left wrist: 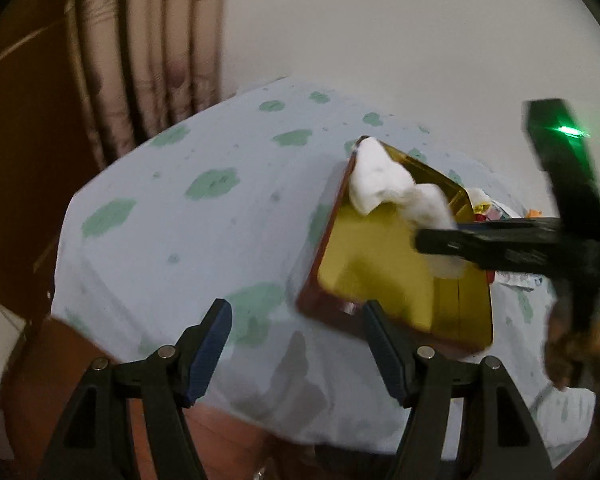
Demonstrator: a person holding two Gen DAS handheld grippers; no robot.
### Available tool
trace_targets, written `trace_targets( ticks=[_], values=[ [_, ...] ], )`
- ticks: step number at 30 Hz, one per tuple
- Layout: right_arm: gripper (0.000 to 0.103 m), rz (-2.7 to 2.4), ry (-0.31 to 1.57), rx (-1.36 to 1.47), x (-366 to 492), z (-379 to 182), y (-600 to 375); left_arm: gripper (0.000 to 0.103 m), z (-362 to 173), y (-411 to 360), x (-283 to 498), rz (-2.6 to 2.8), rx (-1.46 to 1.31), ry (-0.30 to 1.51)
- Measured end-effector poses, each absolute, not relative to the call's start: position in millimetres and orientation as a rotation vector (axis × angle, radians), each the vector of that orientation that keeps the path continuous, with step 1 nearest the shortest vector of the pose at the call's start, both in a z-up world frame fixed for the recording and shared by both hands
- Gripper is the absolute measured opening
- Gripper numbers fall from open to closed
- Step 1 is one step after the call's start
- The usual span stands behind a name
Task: Organize soft objects
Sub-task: 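Release the glove in the tin while the right gripper lowers the towel into it, then grasp the wet-wipe packet with the left gripper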
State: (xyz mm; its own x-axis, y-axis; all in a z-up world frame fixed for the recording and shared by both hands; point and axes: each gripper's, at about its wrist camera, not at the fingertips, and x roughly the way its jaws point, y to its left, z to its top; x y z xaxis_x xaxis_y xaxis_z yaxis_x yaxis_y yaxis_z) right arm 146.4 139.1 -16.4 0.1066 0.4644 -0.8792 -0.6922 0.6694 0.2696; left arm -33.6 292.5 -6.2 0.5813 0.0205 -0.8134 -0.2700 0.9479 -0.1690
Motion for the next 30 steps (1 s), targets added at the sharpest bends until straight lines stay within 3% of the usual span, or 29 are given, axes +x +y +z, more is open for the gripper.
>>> trace_targets(
  ticks=[7,10,11,12,16,18,25,30],
  values=[
    [0.039,0.784,1.174,-0.324,143,-40,176,0.071,-7,298,-75,0.219,-0.317,0.938],
    [0.056,0.743,1.16,-0.324,143,-42,178,0.071,-5,293,-84,0.205,-0.29,0.924],
    [0.07,0.745,1.146,-0.304,142,-39,176,0.071,-5,291,-85,0.197,-0.288,0.926],
    [0.077,0.755,1.122,-0.269,141,-34,172,0.071,-4,289,-87,0.174,-0.299,0.929],
    [0.085,0.771,0.963,-0.105,130,0,130,0.072,-3,282,-93,0.089,-0.401,0.927],
    [0.096,0.767,0.88,0.01,119,17,85,0.072,-2,273,-93,0.067,-0.421,0.94],
    [0.099,0.467,0.814,-0.004,78,3,-77,0.073,23,198,-92,0.038,-0.081,0.882],
    [0.099,0.159,0.876,-0.17,63,-27,-198,0.073,21,142,-64,-0.105,-0.033,0.949]
  ],
)
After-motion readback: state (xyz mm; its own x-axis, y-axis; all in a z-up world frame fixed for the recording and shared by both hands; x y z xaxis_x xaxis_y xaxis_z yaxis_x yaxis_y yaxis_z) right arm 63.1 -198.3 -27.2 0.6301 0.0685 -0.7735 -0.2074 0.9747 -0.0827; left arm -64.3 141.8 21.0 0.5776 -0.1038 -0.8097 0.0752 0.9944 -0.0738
